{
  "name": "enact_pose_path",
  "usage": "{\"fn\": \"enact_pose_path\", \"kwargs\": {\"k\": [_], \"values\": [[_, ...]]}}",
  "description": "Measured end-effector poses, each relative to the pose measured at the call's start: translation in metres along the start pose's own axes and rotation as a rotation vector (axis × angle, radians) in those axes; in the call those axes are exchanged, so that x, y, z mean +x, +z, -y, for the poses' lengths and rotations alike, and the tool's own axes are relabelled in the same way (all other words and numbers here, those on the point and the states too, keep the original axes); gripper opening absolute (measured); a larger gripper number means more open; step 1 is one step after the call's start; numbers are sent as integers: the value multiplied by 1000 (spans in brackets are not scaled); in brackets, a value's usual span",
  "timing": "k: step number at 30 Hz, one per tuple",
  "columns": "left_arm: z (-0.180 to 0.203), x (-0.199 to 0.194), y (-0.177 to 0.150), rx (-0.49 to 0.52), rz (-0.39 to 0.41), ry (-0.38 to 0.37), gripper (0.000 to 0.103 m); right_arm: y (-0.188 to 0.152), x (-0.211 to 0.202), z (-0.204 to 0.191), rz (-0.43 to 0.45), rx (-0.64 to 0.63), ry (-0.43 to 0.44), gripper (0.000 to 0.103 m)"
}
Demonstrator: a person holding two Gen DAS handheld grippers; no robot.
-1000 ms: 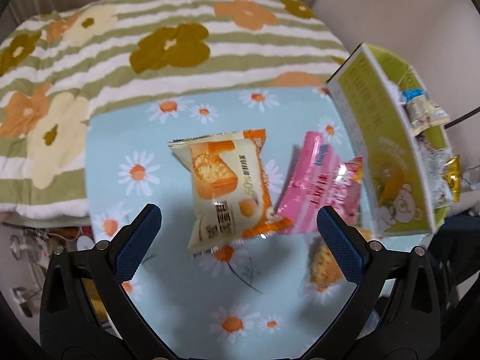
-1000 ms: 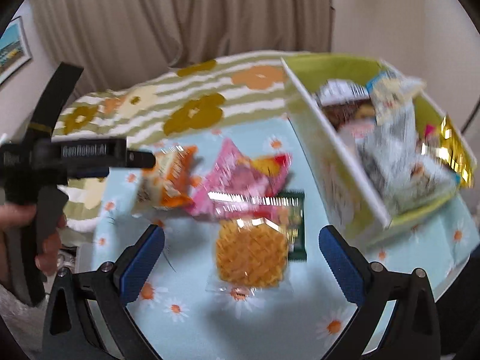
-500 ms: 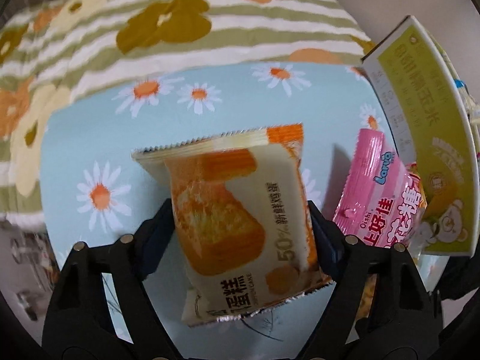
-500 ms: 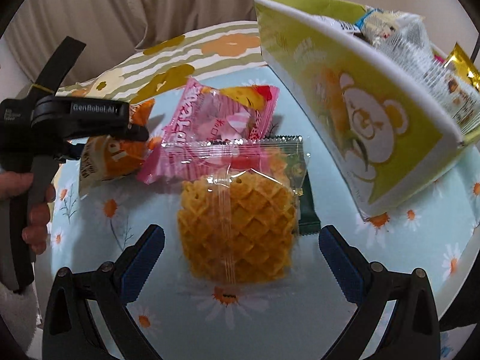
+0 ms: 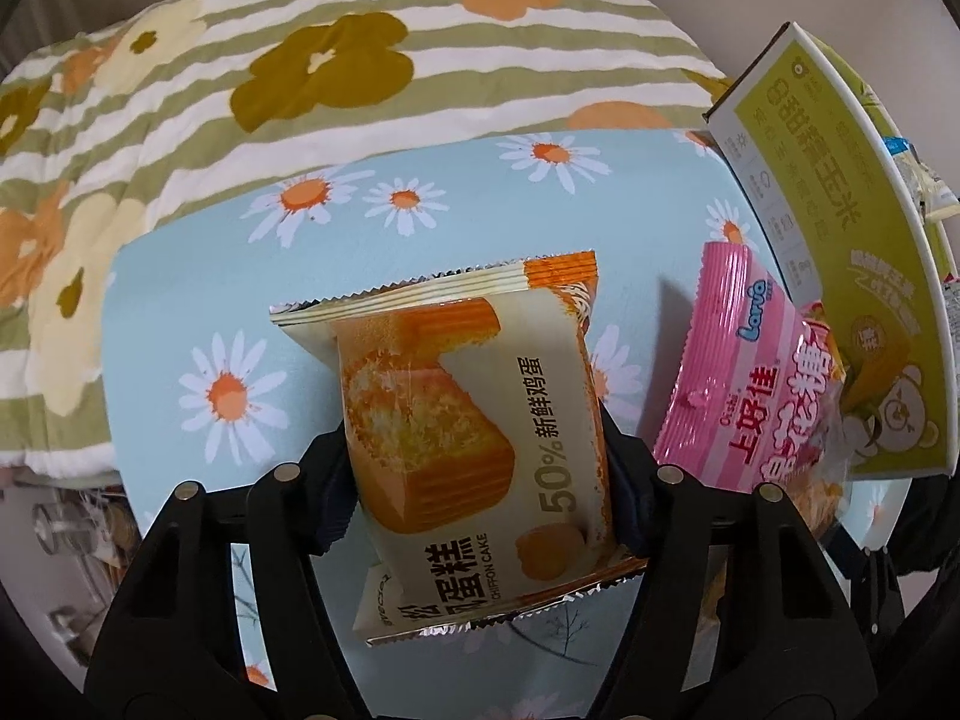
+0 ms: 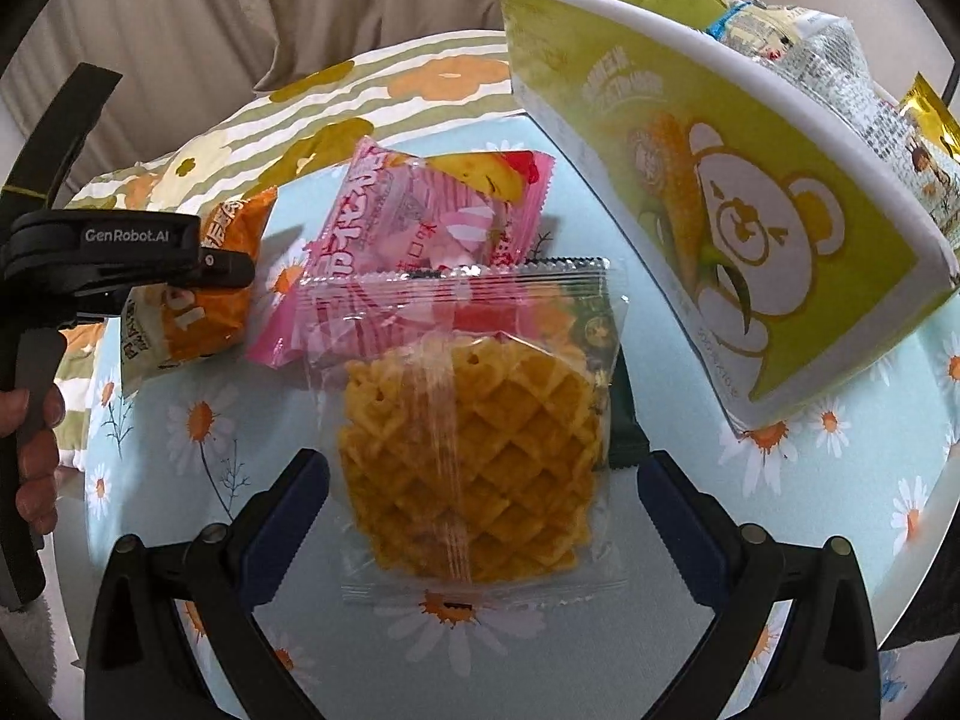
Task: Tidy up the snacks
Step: 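Grasp the orange sponge-cake packet with left tool while right tool grasps the waffle packet, then carry both held packets over the cardboard box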
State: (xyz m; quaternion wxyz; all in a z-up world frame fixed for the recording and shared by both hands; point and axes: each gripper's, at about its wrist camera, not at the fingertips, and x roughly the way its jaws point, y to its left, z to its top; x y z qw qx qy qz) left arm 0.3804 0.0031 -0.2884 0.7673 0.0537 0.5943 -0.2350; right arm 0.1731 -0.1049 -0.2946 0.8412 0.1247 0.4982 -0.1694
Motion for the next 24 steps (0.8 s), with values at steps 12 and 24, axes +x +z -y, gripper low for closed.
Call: {"fn": "enact_pose_path", "kwargs": {"k": [12, 24], "values": [[-16, -25, -20, -13, 32, 13, 63, 7, 17, -15, -10, -54, -17, 79], [-19, -52, -42, -30, 73, 0, 63, 8, -11, -10, 22, -89, 16, 72]]}}
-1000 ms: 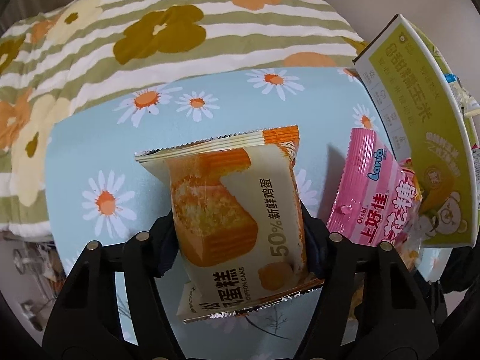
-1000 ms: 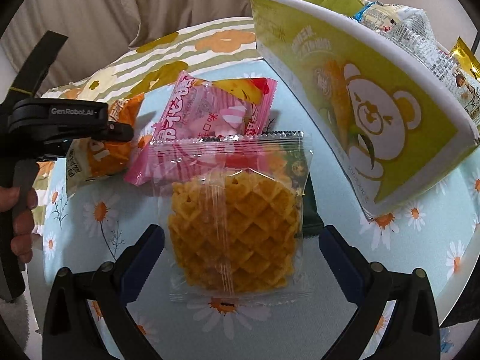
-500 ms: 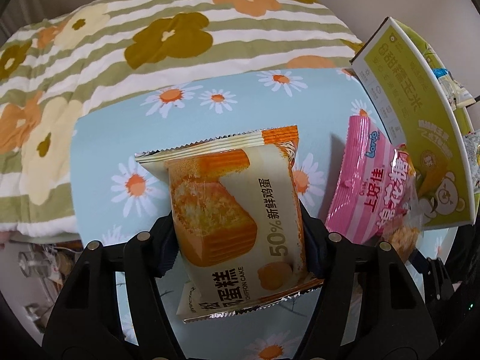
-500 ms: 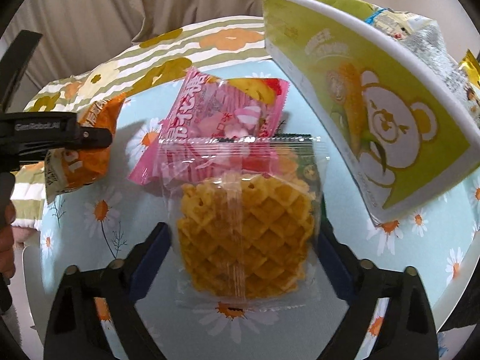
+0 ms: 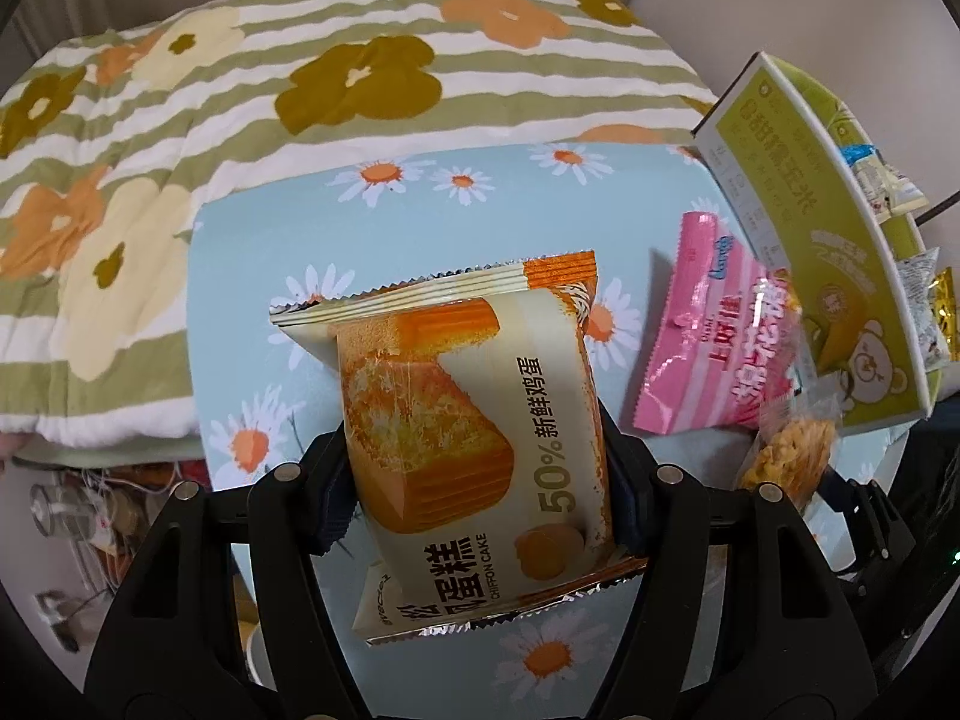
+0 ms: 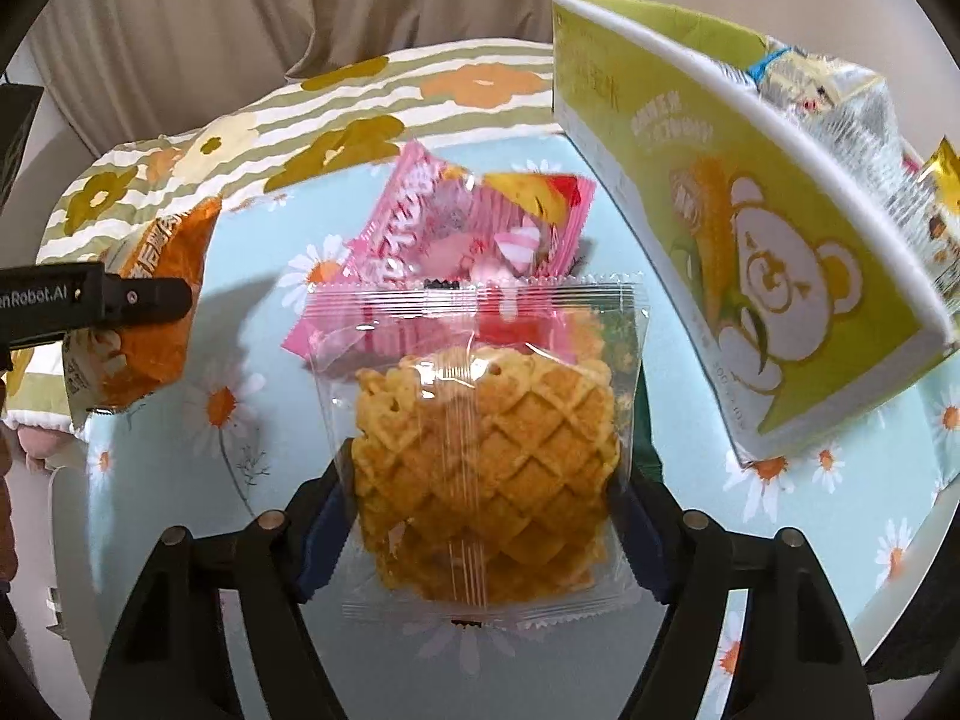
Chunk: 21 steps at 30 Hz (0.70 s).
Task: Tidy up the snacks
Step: 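Carry both held packets over the cardboard box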
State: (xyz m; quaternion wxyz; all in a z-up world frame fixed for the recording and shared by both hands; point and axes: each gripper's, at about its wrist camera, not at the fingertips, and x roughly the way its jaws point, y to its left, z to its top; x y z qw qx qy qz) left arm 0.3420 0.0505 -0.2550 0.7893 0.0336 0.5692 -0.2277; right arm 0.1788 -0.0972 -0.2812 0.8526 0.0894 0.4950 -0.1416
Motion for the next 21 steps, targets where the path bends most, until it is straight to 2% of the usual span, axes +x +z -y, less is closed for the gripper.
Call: {"fn": "enact_pose_path", "kwargs": {"k": [4, 9, 15, 21], "values": [[7, -19, 3, 9, 34, -7, 63, 10, -26, 3, 41, -16, 24, 72], [23, -49, 11, 22, 98, -37, 63, 25, -54, 9, 47, -16, 91, 72], [57, -86, 23, 46, 183, -37, 63, 48, -99, 24, 138, -44, 141, 72], [109, -108, 32, 50, 242, -34, 63, 78, -131, 65, 207, -73, 196, 72]]}}
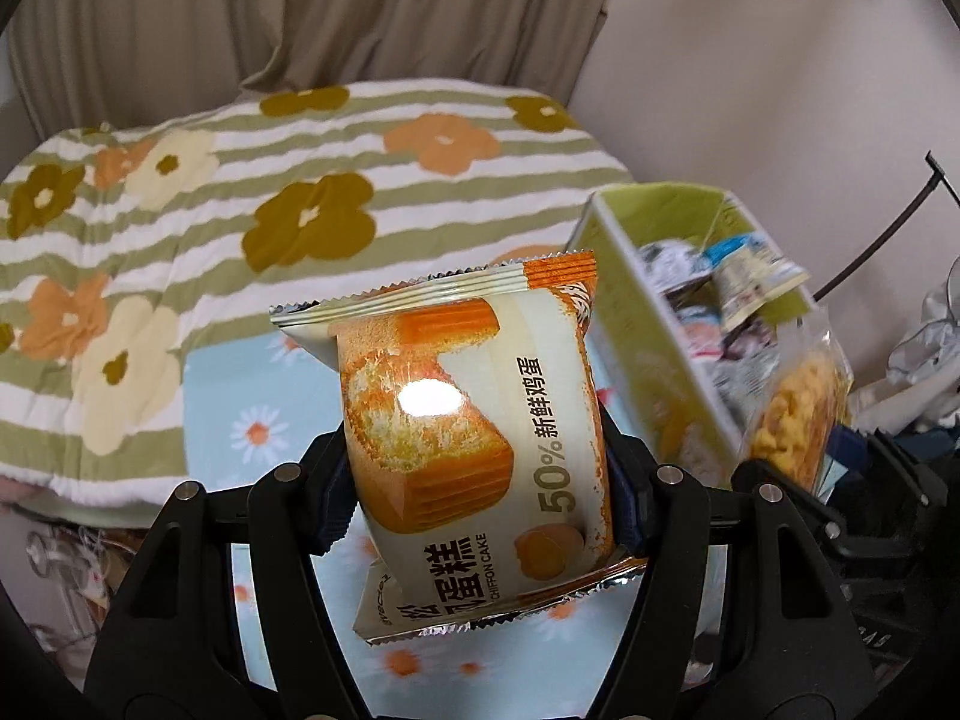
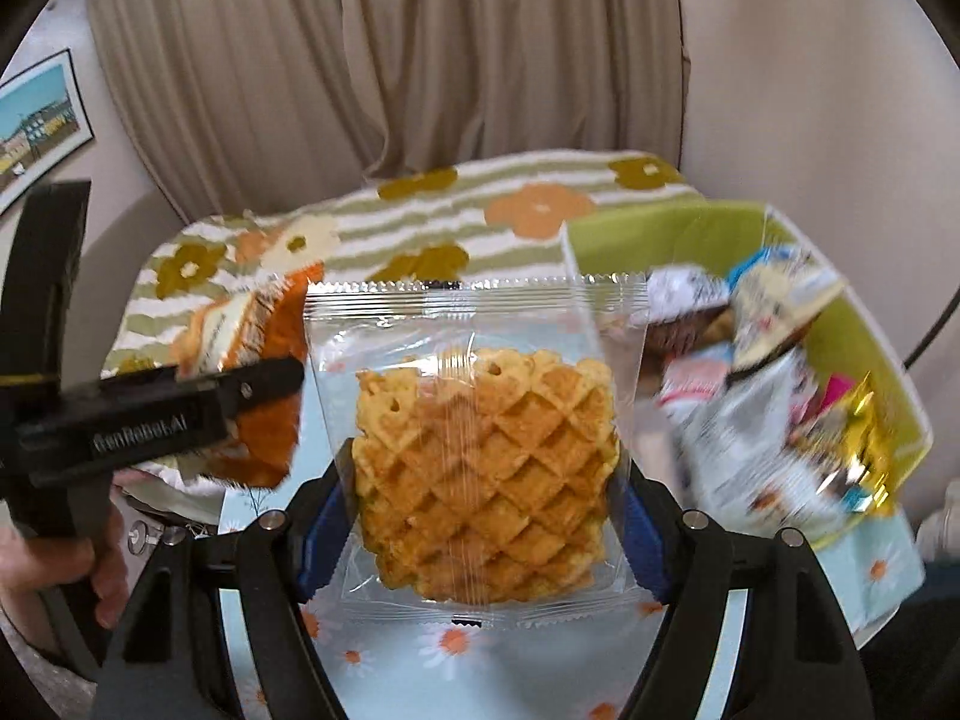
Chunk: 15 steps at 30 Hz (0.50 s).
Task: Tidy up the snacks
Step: 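Carry both held packets over the cardboard box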
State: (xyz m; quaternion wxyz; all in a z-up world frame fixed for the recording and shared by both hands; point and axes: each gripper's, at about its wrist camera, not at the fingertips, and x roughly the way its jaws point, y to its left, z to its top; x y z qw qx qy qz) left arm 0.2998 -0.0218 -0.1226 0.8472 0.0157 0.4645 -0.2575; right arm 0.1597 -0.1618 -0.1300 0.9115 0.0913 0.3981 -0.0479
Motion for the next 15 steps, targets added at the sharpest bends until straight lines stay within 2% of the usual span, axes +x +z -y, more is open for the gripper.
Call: {"fn": "enact_pose_path", "kwargs": {"k": [9, 15], "values": [[109, 7, 23, -51, 61, -1, 63, 42, -31, 108, 20, -64, 44, 72], [163, 36, 42, -94, 57, -20, 63, 62, -34, 167, 30, -107, 1, 72]]}}
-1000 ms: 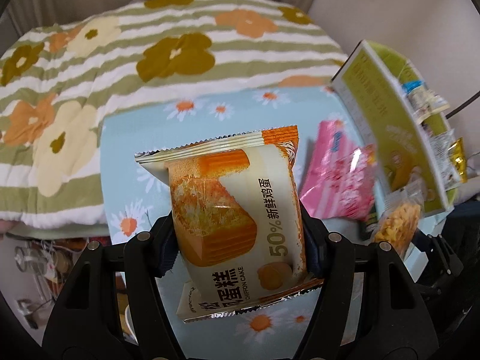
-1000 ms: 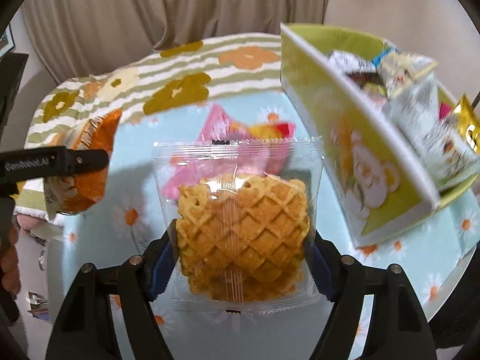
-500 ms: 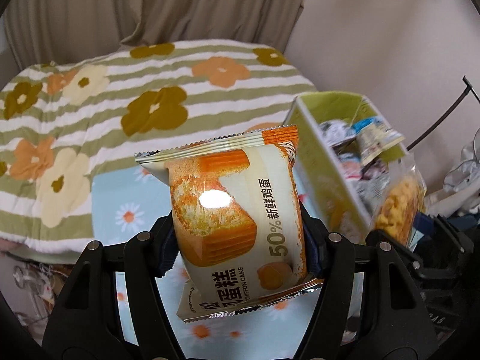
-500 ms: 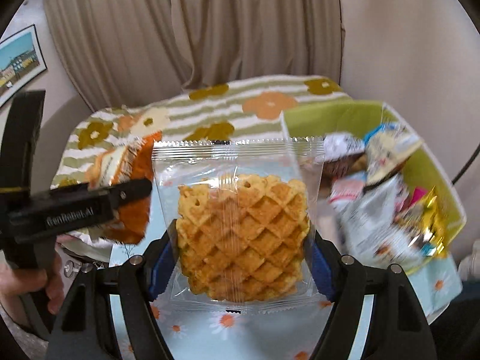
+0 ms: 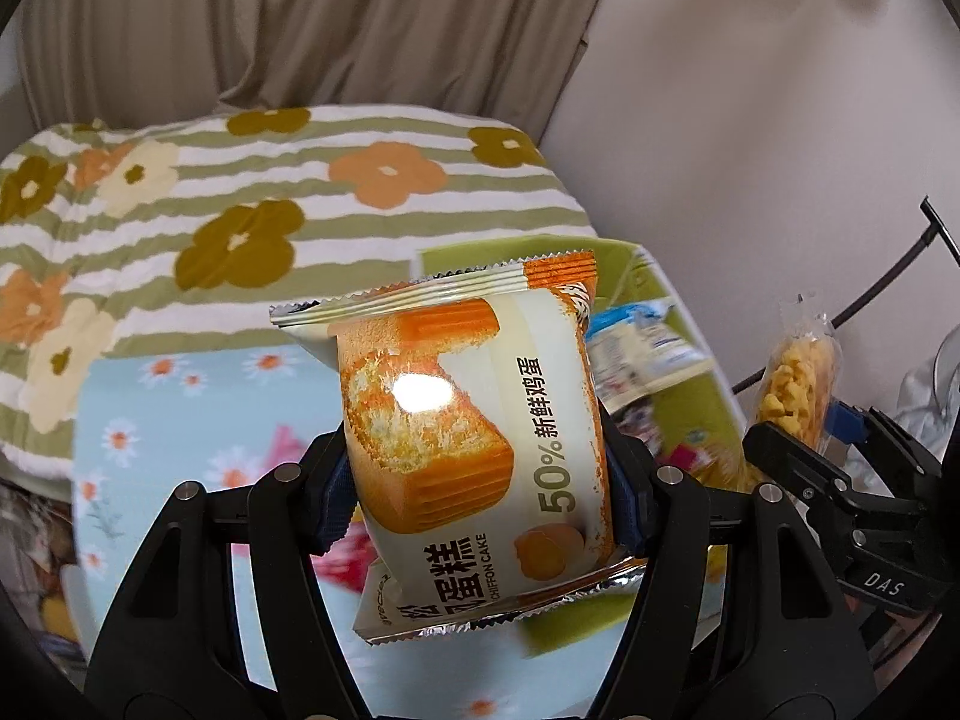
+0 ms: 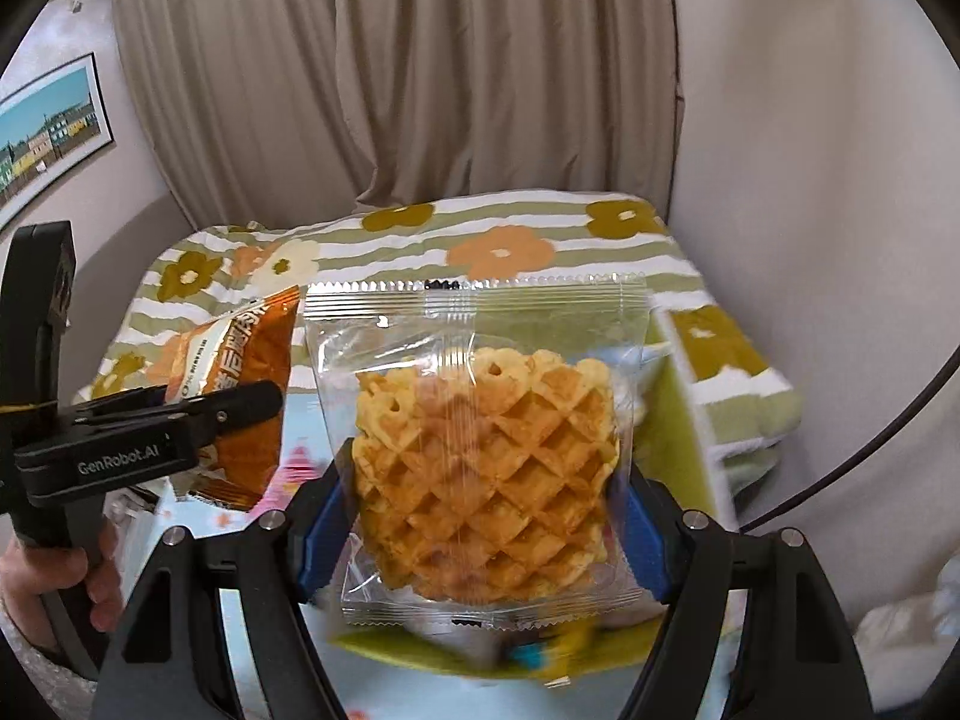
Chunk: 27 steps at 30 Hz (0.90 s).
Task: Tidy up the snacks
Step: 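Carry both held packets over the cardboard box, then open both tools to drop the packets into the box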
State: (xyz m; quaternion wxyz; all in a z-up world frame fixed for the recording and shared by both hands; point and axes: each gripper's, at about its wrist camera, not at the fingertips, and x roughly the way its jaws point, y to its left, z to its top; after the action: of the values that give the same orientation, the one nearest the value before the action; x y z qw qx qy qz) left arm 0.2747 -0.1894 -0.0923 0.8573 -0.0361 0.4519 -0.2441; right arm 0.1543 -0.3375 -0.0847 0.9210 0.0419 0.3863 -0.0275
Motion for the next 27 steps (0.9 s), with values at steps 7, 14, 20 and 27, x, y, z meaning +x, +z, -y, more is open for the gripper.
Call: {"fn": "enact_pose_path", "kwargs": {"k": [7, 14, 20, 27], "values": [[28, 50, 6, -35, -72, -2, 63, 6, 15, 40, -8, 56, 24, 72], [39, 99, 15, 28, -155, 33, 78, 1, 30, 61, -42, 88, 8, 72], [32, 100, 12, 17, -122, 72, 99, -8, 39, 70, -79, 124, 28, 72], [10, 78, -8, -17, -112, 149, 99, -20, 39, 77, -109, 149, 43, 72]]}}
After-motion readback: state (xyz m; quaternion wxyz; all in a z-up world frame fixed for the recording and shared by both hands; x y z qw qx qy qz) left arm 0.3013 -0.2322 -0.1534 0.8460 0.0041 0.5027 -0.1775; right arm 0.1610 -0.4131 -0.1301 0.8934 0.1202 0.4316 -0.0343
